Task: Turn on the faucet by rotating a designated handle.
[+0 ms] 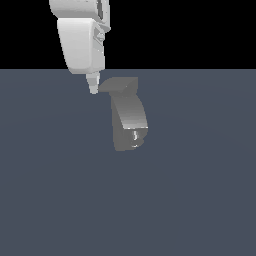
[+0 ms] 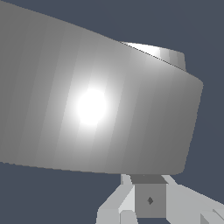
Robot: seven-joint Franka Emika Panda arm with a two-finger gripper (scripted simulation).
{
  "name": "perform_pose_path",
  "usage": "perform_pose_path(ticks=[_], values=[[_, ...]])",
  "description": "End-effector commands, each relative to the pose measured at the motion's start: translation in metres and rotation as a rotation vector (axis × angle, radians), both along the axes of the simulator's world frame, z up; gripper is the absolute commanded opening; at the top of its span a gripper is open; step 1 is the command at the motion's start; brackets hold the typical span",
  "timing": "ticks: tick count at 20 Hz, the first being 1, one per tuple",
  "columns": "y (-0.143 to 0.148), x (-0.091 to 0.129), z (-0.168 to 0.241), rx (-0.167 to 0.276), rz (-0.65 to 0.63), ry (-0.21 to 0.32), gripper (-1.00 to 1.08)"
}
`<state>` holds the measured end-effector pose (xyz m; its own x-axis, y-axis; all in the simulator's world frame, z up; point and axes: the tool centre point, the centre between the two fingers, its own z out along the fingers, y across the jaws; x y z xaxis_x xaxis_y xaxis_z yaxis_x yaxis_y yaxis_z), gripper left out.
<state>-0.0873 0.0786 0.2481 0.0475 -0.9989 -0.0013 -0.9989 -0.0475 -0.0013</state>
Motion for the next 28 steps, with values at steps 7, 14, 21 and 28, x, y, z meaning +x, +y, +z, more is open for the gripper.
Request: perform_pose_path(ticks=[7,14,21,28], values=[[-0.023,-0.007,0.0,0.0,-0.001,0.001,-1.0],[-0.065,-0.007,0.0,-0.001,-0.004,0.001,-1.0],[-0.108,-0.008,0.0,-0.001,-0.006,0.001,-1.0],[-0.112,0.002,0.0,-0.001,0.017,0.001,-1.0]])
